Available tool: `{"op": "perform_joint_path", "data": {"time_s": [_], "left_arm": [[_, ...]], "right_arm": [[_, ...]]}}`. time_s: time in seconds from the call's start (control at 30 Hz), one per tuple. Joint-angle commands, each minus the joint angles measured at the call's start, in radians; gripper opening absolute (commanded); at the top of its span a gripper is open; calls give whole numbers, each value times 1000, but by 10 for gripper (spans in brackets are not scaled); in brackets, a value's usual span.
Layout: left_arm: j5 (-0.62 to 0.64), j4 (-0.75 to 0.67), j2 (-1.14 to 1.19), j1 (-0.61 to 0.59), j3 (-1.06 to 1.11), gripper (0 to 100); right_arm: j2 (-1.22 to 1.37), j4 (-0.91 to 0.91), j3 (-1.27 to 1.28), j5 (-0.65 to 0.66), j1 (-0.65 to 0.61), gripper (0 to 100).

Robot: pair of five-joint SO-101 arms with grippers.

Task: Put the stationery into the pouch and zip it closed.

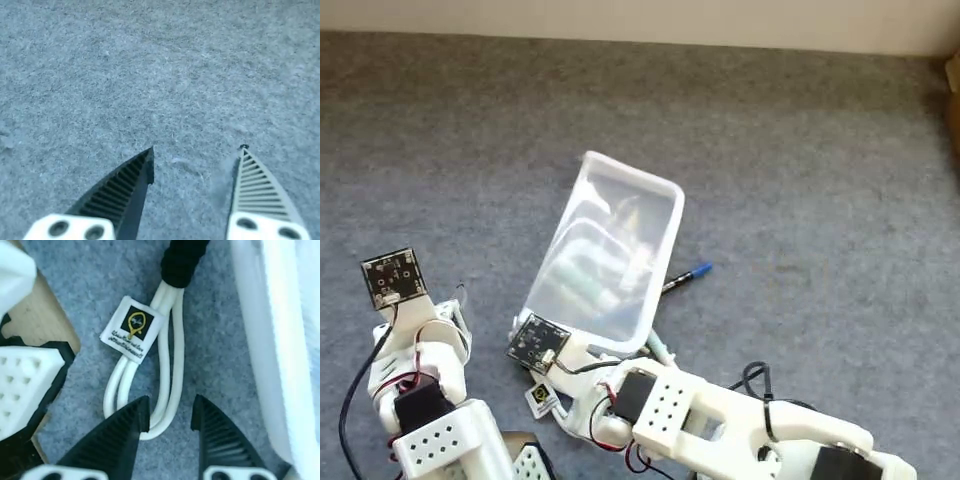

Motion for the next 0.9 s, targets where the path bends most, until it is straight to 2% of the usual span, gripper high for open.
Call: {"op": "perform_joint_path", "data": {"time_s": [0.0,0.17,0.3,0.53,0.67,0.73,0.87], "left_arm": [[6,-20,-13,-16,-35,252],[6,-20,-13,-16,-35,252],[6,-20,-13,-16,-35,252],[6,-20,-13,-16,-33,252],[6,-20,-13,-16,-33,252],[6,-20,-13,-16,-33,252],[6,-20,-13,-15,-33,252]], "right_arm": [[51,-50,-61,-9,-15,142],[125,-53,-64,-8,-15,122],[136,-47,-91,-2,-10,0],[136,119,-163,0,1,5],[136,206,-217,2,91,5],[134,228,-223,43,136,5],[134,274,-223,81,173,5]]}}
